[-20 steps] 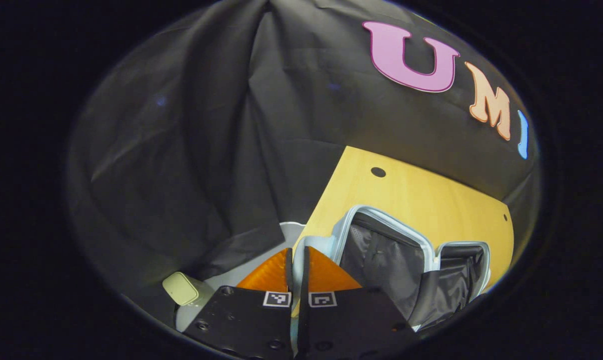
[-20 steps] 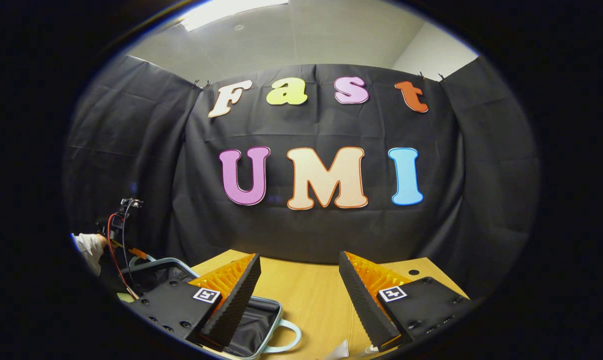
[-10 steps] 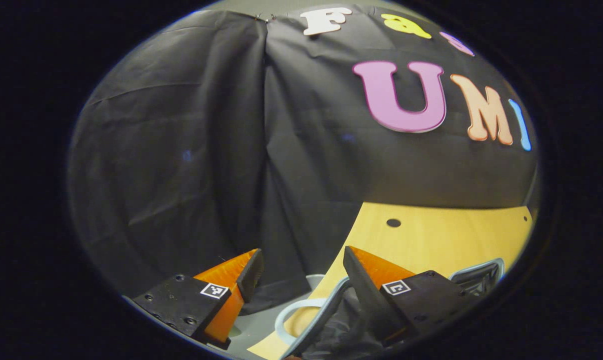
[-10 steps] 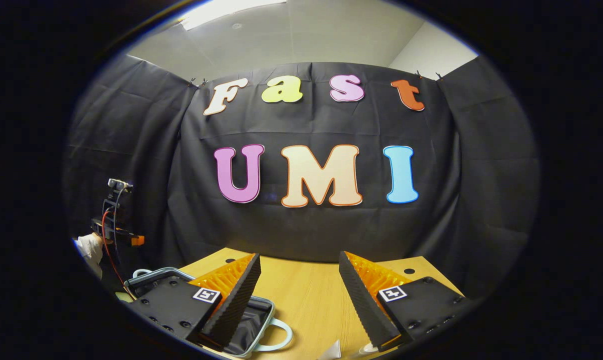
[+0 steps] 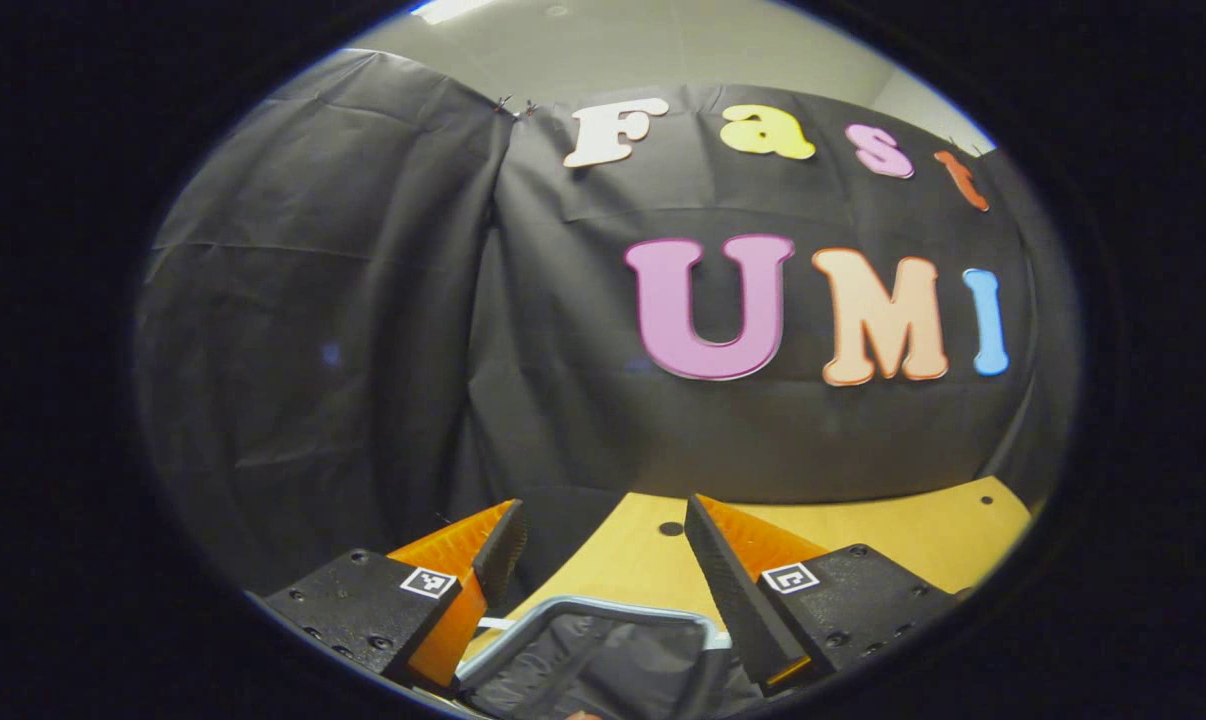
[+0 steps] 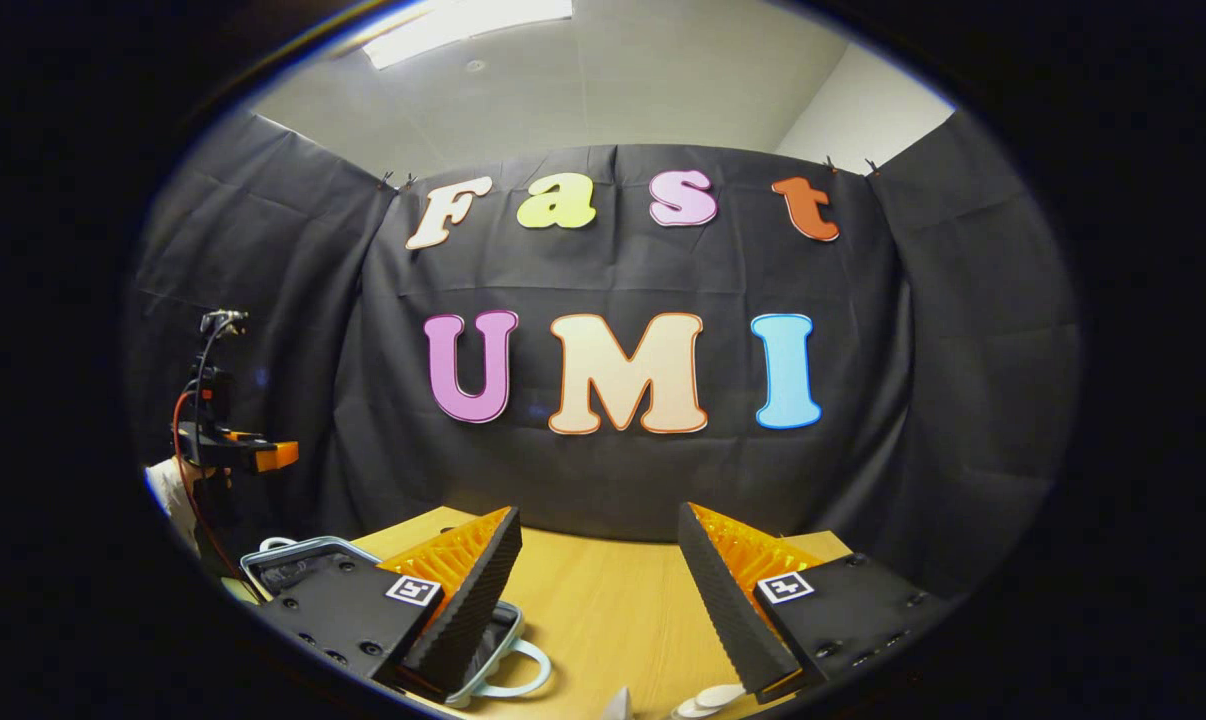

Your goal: First open the suitcase, pack the skin care products into it, and then close the suitcase.

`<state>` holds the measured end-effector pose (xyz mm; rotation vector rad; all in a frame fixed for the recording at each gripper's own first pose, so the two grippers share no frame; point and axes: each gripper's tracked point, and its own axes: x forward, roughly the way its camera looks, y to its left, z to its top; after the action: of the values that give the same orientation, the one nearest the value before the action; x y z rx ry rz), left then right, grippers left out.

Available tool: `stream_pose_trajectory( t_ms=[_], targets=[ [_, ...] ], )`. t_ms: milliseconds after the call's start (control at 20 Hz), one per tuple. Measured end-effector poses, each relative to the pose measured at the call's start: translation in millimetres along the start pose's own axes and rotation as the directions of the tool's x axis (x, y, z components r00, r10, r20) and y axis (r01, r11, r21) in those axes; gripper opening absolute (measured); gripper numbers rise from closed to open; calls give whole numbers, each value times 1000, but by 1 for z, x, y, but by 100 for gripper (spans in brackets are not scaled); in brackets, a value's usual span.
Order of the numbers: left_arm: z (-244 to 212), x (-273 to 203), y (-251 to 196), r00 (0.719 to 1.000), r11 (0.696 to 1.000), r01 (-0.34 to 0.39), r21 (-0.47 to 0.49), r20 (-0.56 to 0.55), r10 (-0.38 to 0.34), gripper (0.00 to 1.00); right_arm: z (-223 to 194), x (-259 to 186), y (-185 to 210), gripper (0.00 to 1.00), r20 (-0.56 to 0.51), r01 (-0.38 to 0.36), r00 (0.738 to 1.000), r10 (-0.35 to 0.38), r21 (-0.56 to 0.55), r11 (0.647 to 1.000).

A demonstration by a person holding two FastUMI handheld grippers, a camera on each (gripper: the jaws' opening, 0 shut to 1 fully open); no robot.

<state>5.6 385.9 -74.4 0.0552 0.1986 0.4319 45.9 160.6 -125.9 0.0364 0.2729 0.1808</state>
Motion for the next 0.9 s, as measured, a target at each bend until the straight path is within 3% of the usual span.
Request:
stream_pose_trajectory(
  t_ms=[50, 150, 350, 500, 700, 900],
  targets=[
    [8, -9, -19, 999, 1000, 29, -1, 23, -29, 99, 2, -2, -7, 99, 8, 1, 1000, -1, 0, 1000],
    [20, -25, -54, 995, 997, 75, 10, 62, -75, 94, 8, -6, -21, 100, 25, 6, 1000, -6, 0, 1000],
    [24, -55, -126, 980, 982, 187, -17, 77, -185, 97, 19, -14, -48, 100, 54, 8, 999, -7, -8, 1000],
    [17, -78, -175, 964, 966, 259, -18, 64, -257, 94, 22, -23, -67, 96, 69, 14, 998, -13, -12, 1000],
    [3, -103, -230, 942, 943, 334, 9, 29, -334, 94, 18, -33, -89, 100, 70, 25, 997, -25, -3, 1000],
    [-15, -128, -282, 916, 916, 401, -22, -17, -401, 94, 15, -40, -105, 100, 64, 16, 998, -16, 2, 1000]
  ],
)
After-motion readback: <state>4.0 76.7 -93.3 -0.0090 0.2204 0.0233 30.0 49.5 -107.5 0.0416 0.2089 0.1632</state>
